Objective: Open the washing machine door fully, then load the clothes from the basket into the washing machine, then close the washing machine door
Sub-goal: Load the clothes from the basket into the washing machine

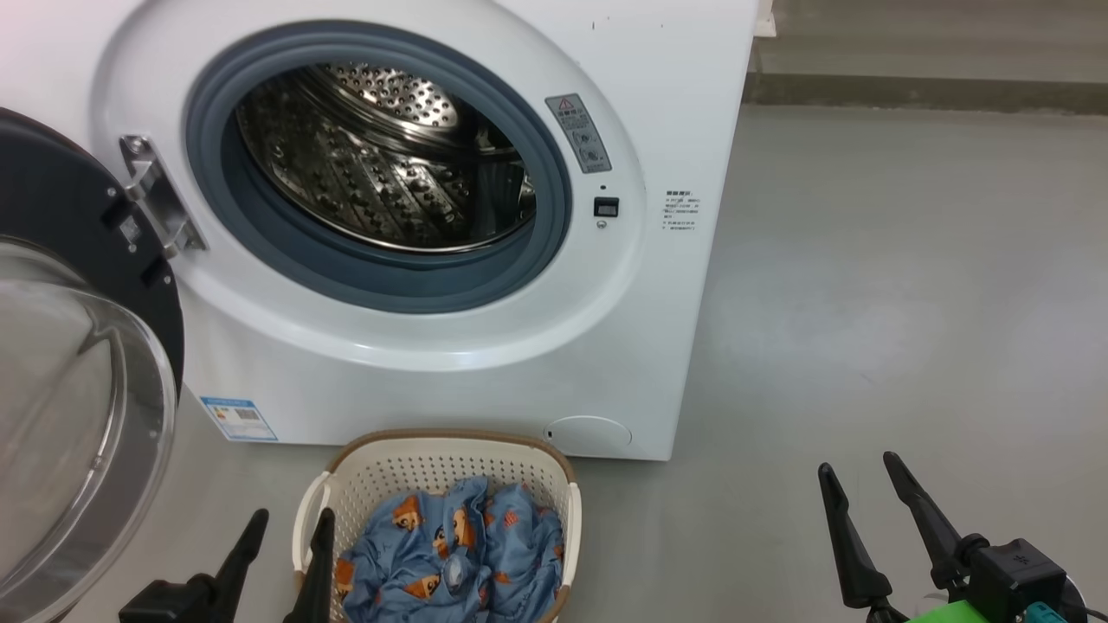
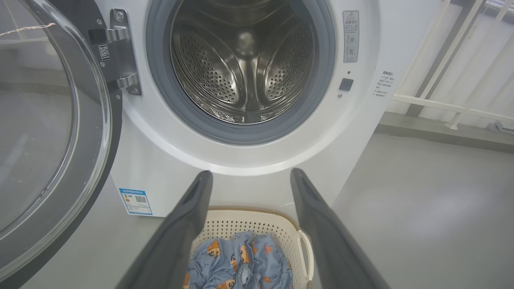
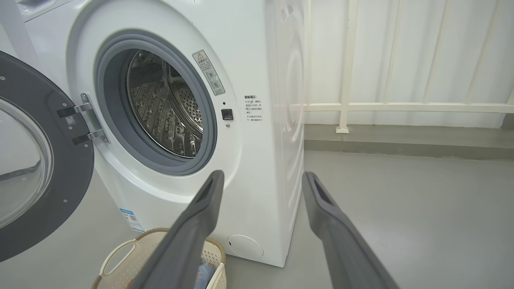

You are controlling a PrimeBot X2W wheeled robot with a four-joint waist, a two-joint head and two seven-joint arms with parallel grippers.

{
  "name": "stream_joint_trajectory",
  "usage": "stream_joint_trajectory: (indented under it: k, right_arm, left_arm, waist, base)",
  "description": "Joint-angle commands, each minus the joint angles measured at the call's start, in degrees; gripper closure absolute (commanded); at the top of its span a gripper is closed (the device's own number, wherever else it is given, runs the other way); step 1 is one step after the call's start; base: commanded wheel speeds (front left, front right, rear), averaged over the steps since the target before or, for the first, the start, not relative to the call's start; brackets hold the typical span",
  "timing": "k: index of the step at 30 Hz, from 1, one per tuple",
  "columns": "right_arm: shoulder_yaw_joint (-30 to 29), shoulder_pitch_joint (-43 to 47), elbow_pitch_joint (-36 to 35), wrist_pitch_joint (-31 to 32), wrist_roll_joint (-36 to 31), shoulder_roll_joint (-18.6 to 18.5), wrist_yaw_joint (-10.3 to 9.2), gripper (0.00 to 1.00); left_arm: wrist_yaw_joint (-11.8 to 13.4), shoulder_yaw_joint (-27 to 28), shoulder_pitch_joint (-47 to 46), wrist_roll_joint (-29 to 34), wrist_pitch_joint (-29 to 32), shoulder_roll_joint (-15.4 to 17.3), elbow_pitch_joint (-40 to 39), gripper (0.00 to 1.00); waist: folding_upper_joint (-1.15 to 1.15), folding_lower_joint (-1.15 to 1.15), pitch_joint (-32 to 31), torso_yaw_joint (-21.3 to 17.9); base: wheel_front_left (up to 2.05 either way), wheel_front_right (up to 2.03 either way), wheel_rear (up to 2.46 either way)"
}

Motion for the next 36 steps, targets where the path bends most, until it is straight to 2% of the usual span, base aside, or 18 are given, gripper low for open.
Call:
stream_joint_trajectory:
  k: [1, 9, 20, 28, 36]
  right_arm:
    - [1.6, -1.1, -1.8, 0.0, -0.8, -0.5, 0.09, 0.0]
    - [0.7, -2.0, -2.5, 0.8, -2.1, -0.5, 0.09, 0.0]
    - [-0.4, -5.4, -5.7, 2.1, -5.0, -0.5, 0.09, 0.0]
    - [-0.8, -8.0, -7.8, 2.6, -6.8, -0.5, 0.09, 0.0]
    - [-0.6, -9.9, -9.0, 2.2, -7.1, -0.5, 0.09, 0.0]
  left_arm:
    - [0.3, 1.8, -3.1, 0.6, -0.7, 1.0, -1.0, 0.0]
    - [0.2, 0.5, -5.0, 1.6, -1.2, 1.1, 0.7, 0.0]
    - [-1.3, -1.5, -13.0, 1.6, -2.8, 0.0, 6.5, 0.0]
    - [-2.5, -2.8, -20.9, 0.8, -3.3, -0.4, 16.1, 0.0]
    - [-3.4, -5.4, -30.1, -1.4, -0.4, -0.3, 30.0, 0.0]
  waist:
    - [0.0, 0.0, 1.0, -0.1]
    - [0.0, 0.0, 6.2, -1.0]
    - [0.0, 0.0, 18.7, -2.5]
    - [0.0, 0.0, 26.8, -4.8]
    - [0.0, 0.0, 32.9, -7.5]
  base:
    - [0.0, 0.0, 0.0]
    - [0.0, 0.0, 0.0]
    - [0.0, 0.0, 0.0]
    - [0.0, 0.0, 0.0]
    - [0.0, 0.0, 0.0]
